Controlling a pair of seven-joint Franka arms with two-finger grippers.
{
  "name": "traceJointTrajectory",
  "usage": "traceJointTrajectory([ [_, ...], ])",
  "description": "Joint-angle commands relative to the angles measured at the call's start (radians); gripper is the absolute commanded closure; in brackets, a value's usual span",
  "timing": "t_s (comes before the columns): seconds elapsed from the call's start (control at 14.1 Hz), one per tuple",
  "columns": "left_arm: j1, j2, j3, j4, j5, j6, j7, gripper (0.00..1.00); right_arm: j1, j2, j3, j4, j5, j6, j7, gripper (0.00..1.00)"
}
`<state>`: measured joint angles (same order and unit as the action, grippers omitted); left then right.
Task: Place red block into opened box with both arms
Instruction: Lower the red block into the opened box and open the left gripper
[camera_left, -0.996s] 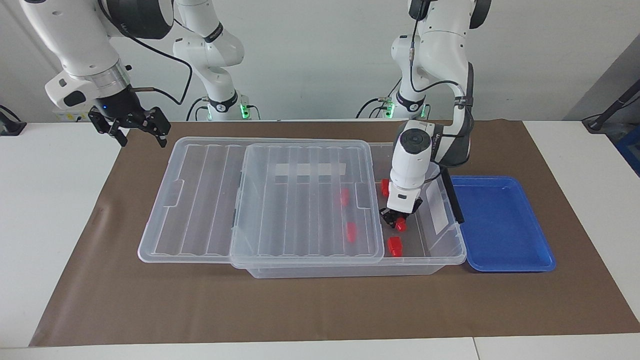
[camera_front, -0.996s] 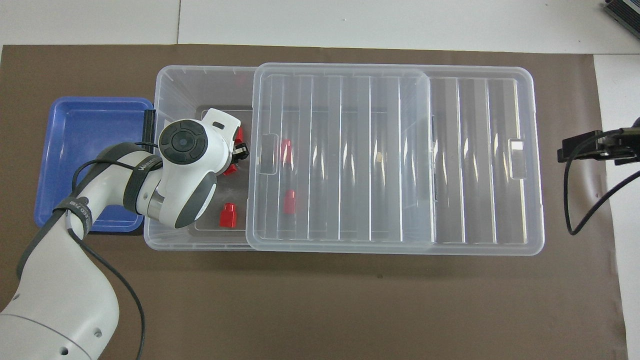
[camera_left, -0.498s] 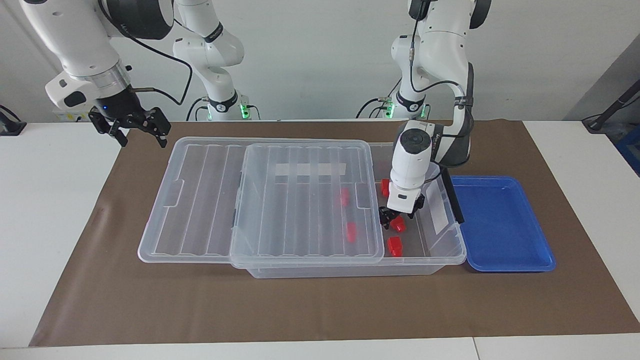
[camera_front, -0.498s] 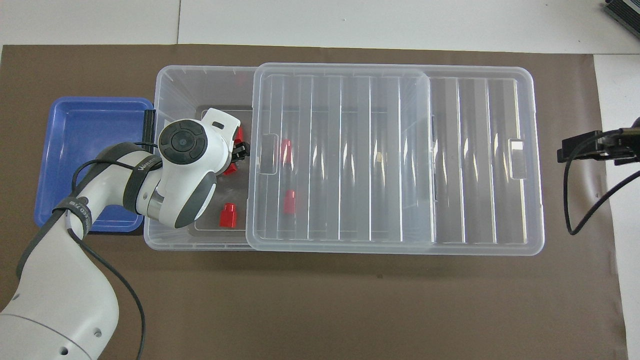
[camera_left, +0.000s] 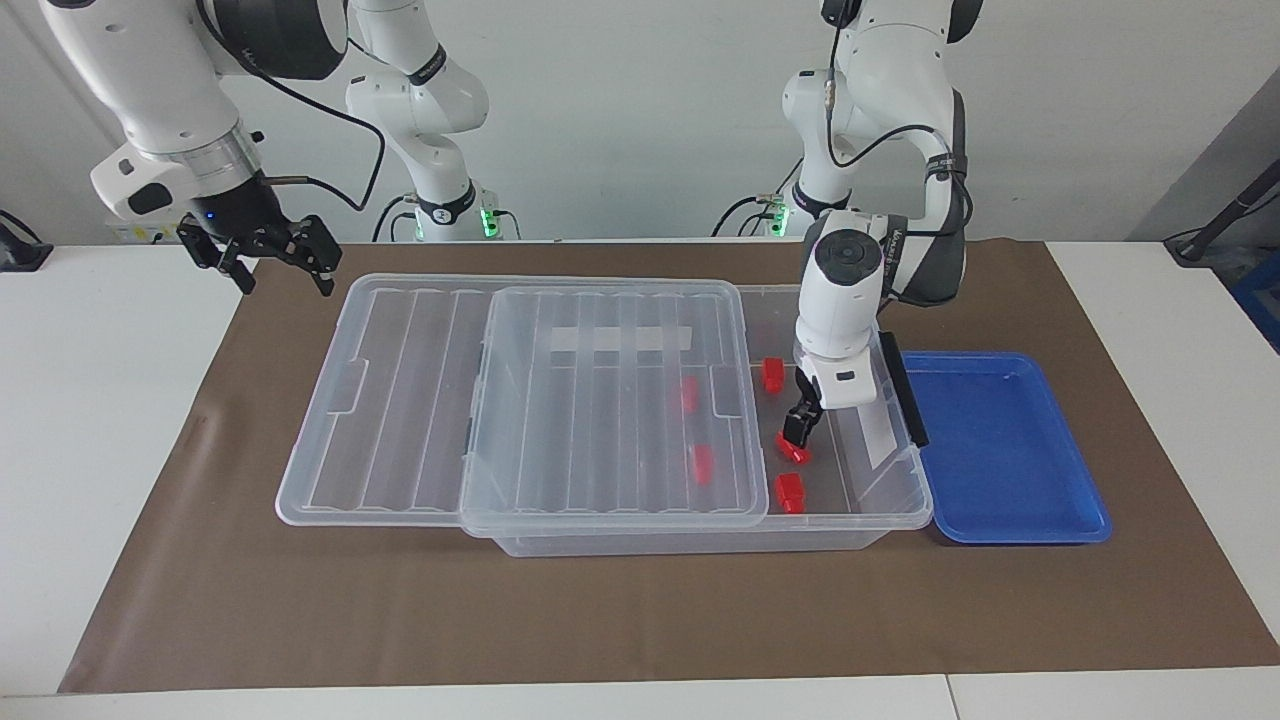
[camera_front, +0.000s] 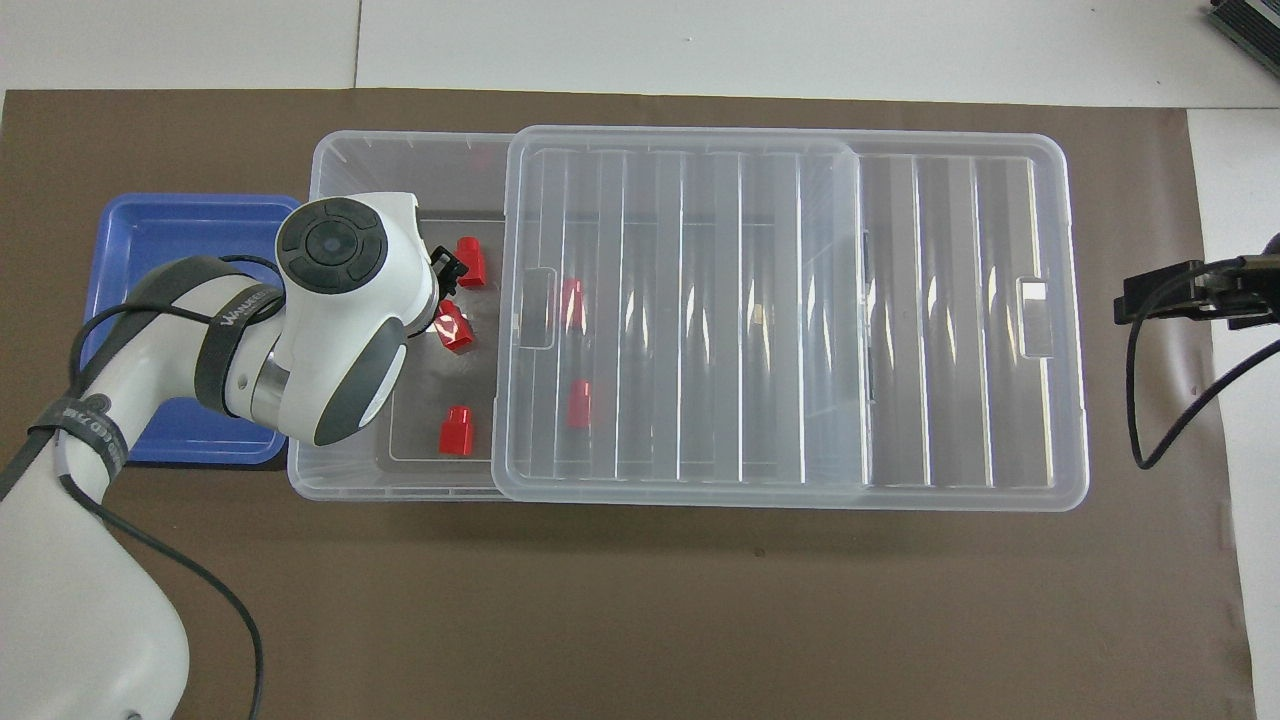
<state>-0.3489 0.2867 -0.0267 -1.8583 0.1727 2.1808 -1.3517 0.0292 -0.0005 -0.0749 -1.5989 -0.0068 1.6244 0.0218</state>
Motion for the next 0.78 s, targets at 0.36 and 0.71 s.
traceJointTrajectory([
  [0.36,0.022,-0.122,0.008,0.104,-0.051,-0.186,-0.178,0.0,-0.009,-0.029,0.007,-0.058,0.022,0.052,0.001,0.27],
  [0.71,0.039,-0.193,0.014,0.338,-0.067,-0.614,0.275,0.0,-0.021,-0.026,0.006,-0.064,0.022,0.066,-0.071,1.0],
])
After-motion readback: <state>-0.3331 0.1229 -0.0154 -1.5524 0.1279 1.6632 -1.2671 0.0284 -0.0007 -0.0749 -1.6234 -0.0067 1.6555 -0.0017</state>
